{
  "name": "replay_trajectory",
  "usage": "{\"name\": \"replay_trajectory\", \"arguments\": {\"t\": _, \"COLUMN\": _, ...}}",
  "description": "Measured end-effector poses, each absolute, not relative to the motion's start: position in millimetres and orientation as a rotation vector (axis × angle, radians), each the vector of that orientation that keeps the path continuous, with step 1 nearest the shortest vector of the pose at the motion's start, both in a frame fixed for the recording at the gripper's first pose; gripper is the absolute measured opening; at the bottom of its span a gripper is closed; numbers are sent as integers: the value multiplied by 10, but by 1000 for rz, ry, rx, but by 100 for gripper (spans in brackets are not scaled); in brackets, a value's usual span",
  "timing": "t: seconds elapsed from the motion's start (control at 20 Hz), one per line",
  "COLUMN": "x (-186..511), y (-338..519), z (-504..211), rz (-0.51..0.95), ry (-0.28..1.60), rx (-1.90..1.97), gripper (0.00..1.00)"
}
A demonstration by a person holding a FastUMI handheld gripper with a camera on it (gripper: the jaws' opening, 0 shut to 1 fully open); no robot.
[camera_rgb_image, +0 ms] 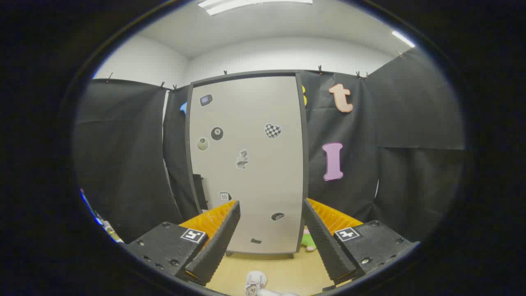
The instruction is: Open the shoe cabinet door, grab the shoes and put them into the shoe cabinet, then close the shoe cabinet door.
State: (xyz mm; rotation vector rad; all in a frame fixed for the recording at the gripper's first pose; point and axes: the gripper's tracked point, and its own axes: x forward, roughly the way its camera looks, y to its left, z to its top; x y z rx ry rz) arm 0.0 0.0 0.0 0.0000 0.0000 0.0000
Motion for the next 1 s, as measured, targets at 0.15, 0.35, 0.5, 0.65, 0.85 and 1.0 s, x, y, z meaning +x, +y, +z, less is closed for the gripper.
{"name": "replay_trajectory", "arguments": {"t": 0.15, "x": 14, "y": -11, "z": -2, "rz": -1, "ry": 2, "rx": -6, "gripper": 99}}
{"name": "replay_trajectory", "arguments": {"t": 0.35, "x": 30, "y": -12, "z": -10, "rz": 1, "ry": 7, "rx": -12, "gripper": 99}}
{"name": "replay_trajectory", "arguments": {"t": 0.5, "x": 32, "y": -16, "z": 7, "rz": -5, "ry": -1, "rx": -19, "gripper": 99}}
{"name": "replay_trajectory", "arguments": {"t": 0.65, "x": 45, "y": -2, "z": 5, "rz": -3, "ry": 0, "rx": -28, "gripper": 99}}
{"name": "replay_trajectory", "arguments": {"t": 0.85, "x": 55, "y": 22, "z": 6, "rz": -1, "ry": 0, "rx": -33, "gripper": 99}}
{"name": "replay_trajectory", "arguments": {"t": 1.0, "x": 66, "y": 34, "z": -4, "rz": 1, "ry": 2, "rx": -27, "gripper": 99}}
